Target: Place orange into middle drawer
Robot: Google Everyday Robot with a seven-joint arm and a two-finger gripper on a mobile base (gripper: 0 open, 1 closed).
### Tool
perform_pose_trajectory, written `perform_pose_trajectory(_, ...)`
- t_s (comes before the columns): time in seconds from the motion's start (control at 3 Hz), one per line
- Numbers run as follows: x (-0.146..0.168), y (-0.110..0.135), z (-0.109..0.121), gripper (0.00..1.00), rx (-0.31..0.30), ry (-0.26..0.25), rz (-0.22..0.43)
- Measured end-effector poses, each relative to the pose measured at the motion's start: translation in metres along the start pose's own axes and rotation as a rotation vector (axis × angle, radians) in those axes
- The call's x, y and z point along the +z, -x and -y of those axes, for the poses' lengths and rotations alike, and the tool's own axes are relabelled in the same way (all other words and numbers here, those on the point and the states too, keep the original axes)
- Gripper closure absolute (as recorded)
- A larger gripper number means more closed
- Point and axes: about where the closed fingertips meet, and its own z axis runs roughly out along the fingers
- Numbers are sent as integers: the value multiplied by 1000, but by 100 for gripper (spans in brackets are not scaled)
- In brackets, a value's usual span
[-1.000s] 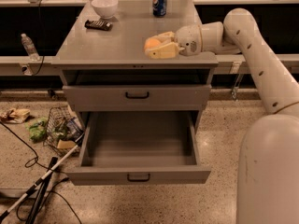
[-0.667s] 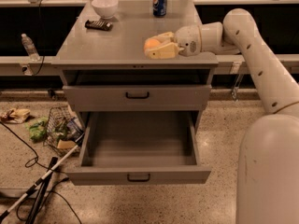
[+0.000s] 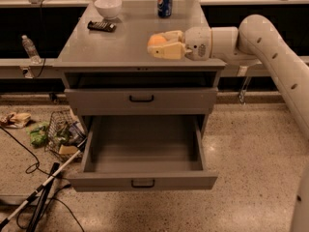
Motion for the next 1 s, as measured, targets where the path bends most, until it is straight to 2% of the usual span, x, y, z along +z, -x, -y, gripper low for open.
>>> perform_pose_trajectory(0.33,-2,1,-22,100,58,-96,34)
perform_pose_trajectory(0.67,17,-69,-45,100,185,-101,-62)
perform_pose_trajectory(1.0,40,-151,-70,100,303,-63,-183)
